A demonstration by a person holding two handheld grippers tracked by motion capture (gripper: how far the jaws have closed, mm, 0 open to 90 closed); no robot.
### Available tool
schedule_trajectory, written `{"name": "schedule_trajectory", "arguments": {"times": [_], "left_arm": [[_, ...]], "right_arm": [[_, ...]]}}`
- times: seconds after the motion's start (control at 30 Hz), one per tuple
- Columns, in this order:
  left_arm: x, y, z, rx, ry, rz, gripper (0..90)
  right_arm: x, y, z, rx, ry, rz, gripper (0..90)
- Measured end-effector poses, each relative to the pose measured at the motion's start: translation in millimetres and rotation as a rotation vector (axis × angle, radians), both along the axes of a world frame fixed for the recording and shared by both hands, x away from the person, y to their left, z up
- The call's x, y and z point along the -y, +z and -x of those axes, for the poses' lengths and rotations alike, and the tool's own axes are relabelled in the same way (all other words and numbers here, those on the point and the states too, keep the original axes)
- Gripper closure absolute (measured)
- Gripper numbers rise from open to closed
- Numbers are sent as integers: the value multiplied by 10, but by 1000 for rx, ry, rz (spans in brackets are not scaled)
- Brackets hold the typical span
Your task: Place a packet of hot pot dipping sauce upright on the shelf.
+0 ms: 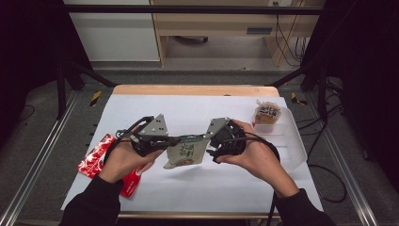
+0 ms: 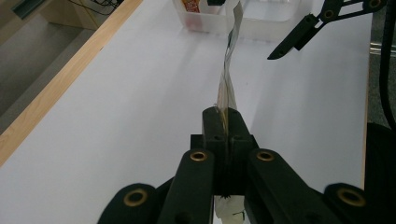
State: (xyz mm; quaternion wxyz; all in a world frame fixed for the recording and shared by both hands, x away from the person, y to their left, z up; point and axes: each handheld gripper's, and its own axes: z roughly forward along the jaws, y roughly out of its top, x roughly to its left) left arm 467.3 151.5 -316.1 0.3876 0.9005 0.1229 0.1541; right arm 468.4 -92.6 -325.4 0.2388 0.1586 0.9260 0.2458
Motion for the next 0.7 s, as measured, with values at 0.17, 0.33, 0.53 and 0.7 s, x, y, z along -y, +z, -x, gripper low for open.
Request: {"name": "schedule_trajectory", "arguments": {"times": [0.17,0.33,0.53,0.7], "left_arm": [[22,6,-1,1,-4,0,900],[43,10,-5,2,-8,0,900],[72,7,-1,-2,-16,-2,900],[90,3,1,-3,-21,-3,900]], "right_arm": [[-17,30,-6,5,14,10,275],[-41,63,-26,0,32,23,335],[-69,79,-35,-5,53,23,389],[-76,88,-41,-8,66,30,443]]}}
